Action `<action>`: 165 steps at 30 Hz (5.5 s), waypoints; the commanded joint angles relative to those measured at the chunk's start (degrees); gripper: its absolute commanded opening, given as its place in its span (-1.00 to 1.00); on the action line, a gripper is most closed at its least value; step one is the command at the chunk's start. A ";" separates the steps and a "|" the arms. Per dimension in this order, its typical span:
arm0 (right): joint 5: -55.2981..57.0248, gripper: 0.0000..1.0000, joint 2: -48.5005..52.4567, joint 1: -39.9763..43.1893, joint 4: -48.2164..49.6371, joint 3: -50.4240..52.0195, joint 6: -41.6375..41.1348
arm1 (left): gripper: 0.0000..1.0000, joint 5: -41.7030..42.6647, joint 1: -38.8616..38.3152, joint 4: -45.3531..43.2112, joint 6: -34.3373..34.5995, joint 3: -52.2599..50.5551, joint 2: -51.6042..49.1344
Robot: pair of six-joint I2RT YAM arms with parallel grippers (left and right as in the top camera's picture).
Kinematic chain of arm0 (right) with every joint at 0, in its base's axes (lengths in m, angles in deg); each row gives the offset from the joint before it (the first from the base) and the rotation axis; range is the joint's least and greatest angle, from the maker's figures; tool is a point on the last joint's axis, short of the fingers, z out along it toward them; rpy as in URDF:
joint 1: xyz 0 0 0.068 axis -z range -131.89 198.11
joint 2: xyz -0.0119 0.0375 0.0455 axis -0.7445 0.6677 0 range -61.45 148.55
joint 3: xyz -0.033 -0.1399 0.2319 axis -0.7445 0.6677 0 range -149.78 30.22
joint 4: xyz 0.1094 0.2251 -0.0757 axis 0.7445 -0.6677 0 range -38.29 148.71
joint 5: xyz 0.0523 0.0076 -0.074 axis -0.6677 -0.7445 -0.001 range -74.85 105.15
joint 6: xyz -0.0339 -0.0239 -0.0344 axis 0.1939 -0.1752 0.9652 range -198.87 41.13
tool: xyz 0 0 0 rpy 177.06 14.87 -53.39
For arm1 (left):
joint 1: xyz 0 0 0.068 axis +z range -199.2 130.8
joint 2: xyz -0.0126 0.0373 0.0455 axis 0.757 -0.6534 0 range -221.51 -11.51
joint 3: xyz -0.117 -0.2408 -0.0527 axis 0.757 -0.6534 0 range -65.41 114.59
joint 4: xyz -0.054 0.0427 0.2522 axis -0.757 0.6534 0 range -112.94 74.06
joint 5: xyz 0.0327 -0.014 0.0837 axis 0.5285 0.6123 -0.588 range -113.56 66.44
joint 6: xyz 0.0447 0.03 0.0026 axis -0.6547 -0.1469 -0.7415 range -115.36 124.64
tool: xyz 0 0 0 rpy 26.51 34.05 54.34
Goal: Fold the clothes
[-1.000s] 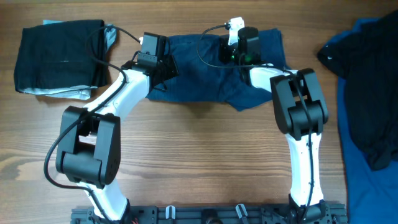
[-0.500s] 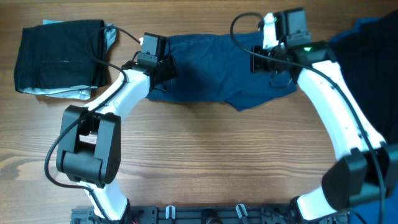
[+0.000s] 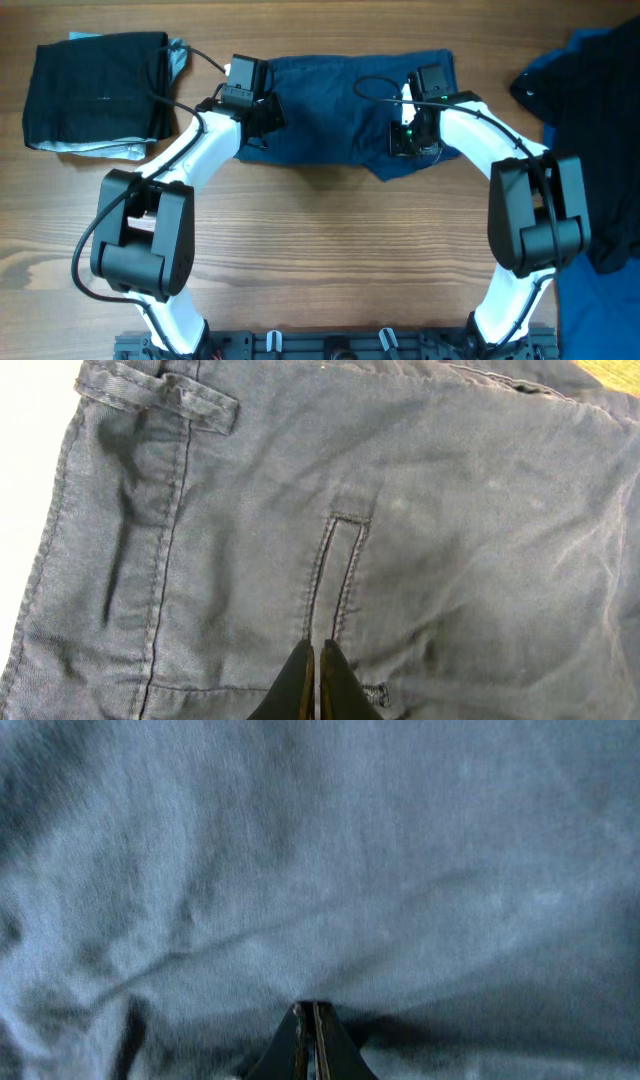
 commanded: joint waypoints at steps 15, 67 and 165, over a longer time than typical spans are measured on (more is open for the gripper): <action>9.01 -0.91 -6.78 13.18 -2.40 3.21 1.92 | -0.92 -0.55 0.09 0.59 -1.07 0.07 -0.66; 10.29 -0.89 -0.20 14.53 -3.32 -3.69 0.61 | -0.92 14.47 -14.75 -3.87 1.09 6.40 1.33; 10.27 -0.76 -0.20 14.49 -2.91 -3.69 0.46 | 0.64 6.49 5.99 20.11 -10.80 10.19 -16.31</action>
